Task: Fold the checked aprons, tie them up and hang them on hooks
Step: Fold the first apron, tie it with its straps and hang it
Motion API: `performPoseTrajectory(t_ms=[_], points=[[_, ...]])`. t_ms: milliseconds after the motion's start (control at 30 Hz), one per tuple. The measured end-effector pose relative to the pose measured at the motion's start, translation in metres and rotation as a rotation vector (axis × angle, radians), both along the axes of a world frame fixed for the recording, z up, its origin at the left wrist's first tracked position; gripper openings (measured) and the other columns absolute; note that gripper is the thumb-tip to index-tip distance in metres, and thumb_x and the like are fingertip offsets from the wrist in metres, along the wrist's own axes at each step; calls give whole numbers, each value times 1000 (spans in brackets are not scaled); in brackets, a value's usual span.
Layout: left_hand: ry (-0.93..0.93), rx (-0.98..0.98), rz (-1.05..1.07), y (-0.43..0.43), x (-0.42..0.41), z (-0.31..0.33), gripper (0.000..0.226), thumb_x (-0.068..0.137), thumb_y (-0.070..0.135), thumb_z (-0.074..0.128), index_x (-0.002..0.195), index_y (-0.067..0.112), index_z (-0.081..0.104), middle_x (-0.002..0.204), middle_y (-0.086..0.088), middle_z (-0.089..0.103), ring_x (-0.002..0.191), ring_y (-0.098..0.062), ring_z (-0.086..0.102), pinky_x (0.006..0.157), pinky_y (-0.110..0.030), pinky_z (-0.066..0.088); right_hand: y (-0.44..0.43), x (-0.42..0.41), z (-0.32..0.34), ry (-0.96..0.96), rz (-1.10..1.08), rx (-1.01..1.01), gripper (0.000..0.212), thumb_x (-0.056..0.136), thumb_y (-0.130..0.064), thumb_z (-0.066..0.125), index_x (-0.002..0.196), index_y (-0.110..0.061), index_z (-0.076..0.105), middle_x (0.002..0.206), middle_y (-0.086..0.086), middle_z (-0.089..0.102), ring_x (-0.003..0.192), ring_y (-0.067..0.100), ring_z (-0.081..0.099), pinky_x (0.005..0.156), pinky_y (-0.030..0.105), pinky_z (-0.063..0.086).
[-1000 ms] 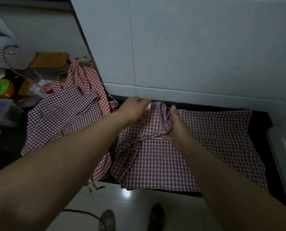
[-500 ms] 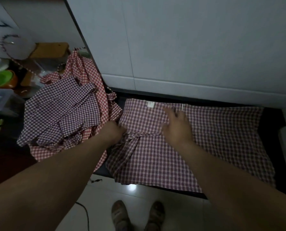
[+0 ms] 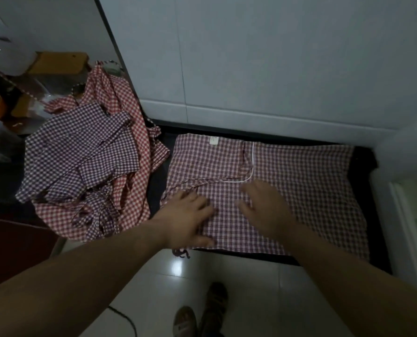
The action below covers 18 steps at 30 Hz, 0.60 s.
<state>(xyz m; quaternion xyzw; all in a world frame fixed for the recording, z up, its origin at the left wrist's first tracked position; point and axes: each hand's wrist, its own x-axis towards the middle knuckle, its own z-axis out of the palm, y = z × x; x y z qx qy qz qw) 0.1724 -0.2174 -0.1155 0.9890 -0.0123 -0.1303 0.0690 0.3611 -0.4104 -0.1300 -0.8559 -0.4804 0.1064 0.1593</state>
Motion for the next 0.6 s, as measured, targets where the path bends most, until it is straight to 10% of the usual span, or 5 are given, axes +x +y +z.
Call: performPoseTrajectory(t_ms=[167, 333, 467, 600], points=[[18, 44, 26, -7, -38, -22, 67, 89, 67, 52, 146, 33, 41, 141, 4, 44, 129, -22, 45, 111, -48, 37, -69, -41, -29, -25, 54, -288, 83, 93, -79, 31, 160, -30, 30, 168, -2, 26, 155, 19, 22, 125, 50, 24], [-20, -29, 56, -5, -39, -11, 64, 95, 76, 33, 137, 33, 56, 130, 10, 53, 119, -14, 51, 107, -41, 39, -68, -55, -19, 72, 18, -288, 88, 91, -84, 13, 160, -31, 29, 169, -5, 23, 156, 17, 20, 126, 48, 21], [-265, -132, 141, 17, -5, 2, 31, 105, 45, 41, 107, 24, 65, 103, 4, 59, 94, -17, 57, 83, -37, 48, -58, -23, 3, 114, -165, -135, 50, 103, -59, 39, 125, -23, 64, 123, -2, 66, 111, 15, 60, 98, 34, 48], [-298, -91, 327, 64, 52, 16, 19, 98, 24, 57, 114, 19, 65, 110, -8, 62, 100, -30, 60, 83, -39, 49, -71, 56, 10, 83, -321, -104, 26, 105, -33, 48, 90, -19, 64, 90, -3, 62, 82, 15, 57, 82, 39, 53]])
